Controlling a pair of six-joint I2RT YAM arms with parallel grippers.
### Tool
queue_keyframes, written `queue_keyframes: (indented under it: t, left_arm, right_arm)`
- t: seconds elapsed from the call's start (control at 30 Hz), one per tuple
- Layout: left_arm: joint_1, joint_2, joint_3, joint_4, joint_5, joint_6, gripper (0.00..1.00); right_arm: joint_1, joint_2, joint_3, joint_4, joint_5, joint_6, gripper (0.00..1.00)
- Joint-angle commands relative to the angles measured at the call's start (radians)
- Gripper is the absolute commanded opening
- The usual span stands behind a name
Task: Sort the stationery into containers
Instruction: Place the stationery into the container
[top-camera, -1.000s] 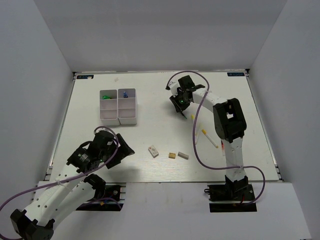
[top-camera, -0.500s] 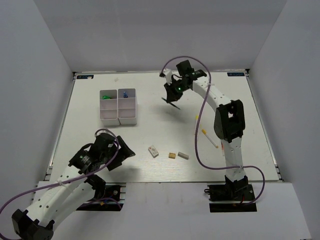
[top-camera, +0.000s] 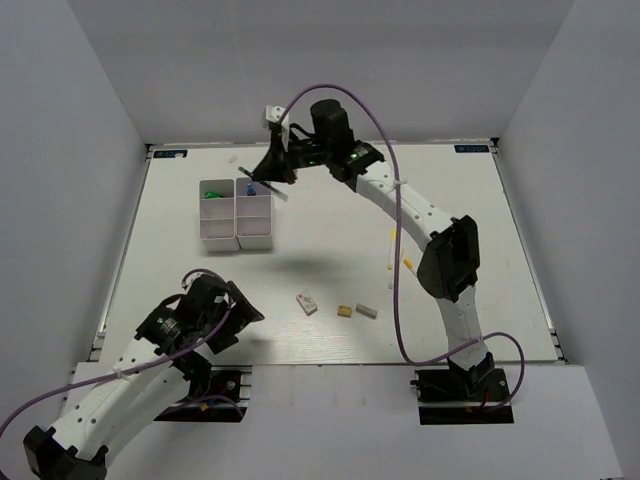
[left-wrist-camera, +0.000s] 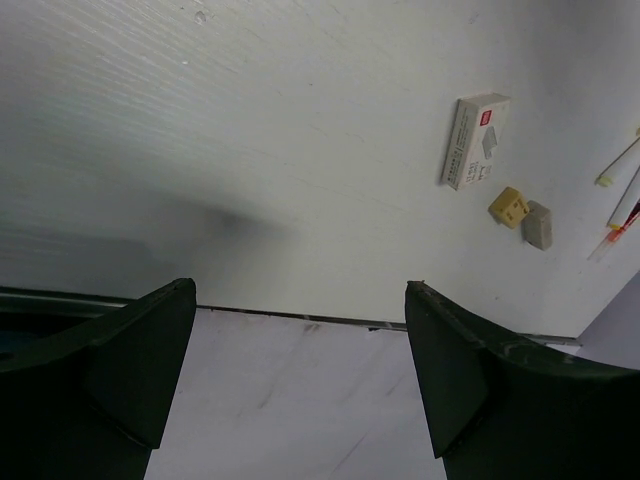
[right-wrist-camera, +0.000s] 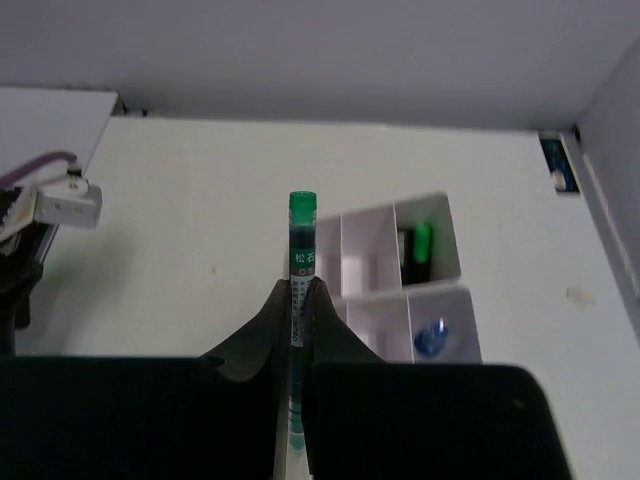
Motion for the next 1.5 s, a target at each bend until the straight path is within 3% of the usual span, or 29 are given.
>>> queue_keyframes:
  t: [0.0, 0.03, 0.13, 0.27, 1.17, 1.2, 1.23, 1.33, 1.37, 1.47]
  left_arm:
    - [0.0, -0.041, -0.001, -0.03, -0.025, -0.034, 0.95]
    - [0.0, -0.041, -0.01, -0.03, -0.025, -0.034, 0.95]
    - [0.0, -0.063, -0.019, -0.03, -0.014, -0.034, 0.95]
    - [0.0, -0.098, -0.029, -0.03, -0.002, -0.034, 0.95]
    - [0.0, -0.052, 0.001, -0.03, 0.094, 0.073, 0.95]
    - [0.0, -0.052, 0.01, -0.03, 0.094, 0.082, 0.95]
    - [0.0, -0.052, 0.01, -0.03, 0.094, 0.082, 0.95]
    - [0.0, -0.034, 0.019, -0.03, 0.094, 0.092, 0.95]
    - [0.0, -0.023, 0.019, -0.02, 0.094, 0.104, 0.95]
    - [0.0, 0.002, 0.028, 0.004, 0.105, 0.115, 0.98]
  right_arm:
    - [0.048, 0.068, 0.052, 0.351, -0.048, 0.132, 0.0]
    - [0.054, 0.082, 0.057, 0.488, -0.051, 0.187, 0.0]
    - [0.095, 0.157, 0.093, 0.674, -0.027, 0.256, 0.0]
    - [0.138, 0.237, 0.12, 0.825, 0.029, 0.321, 0.0]
    - [0.212, 0.541, 0.198, 0.976, 0.342, 0.04, 0.0]
    - [0.212, 0.545, 0.199, 0.974, 0.345, 0.04, 0.02]
    - [0.214, 0.545, 0.196, 0.974, 0.352, 0.039, 0.15]
    - [0.214, 0.542, 0.175, 0.974, 0.355, 0.034, 0.36]
    - [0.209, 0.538, 0.169, 0.977, 0.354, 0.037, 0.48]
    - [0.207, 0.472, 0.091, 1.018, 0.316, 0.048, 0.61]
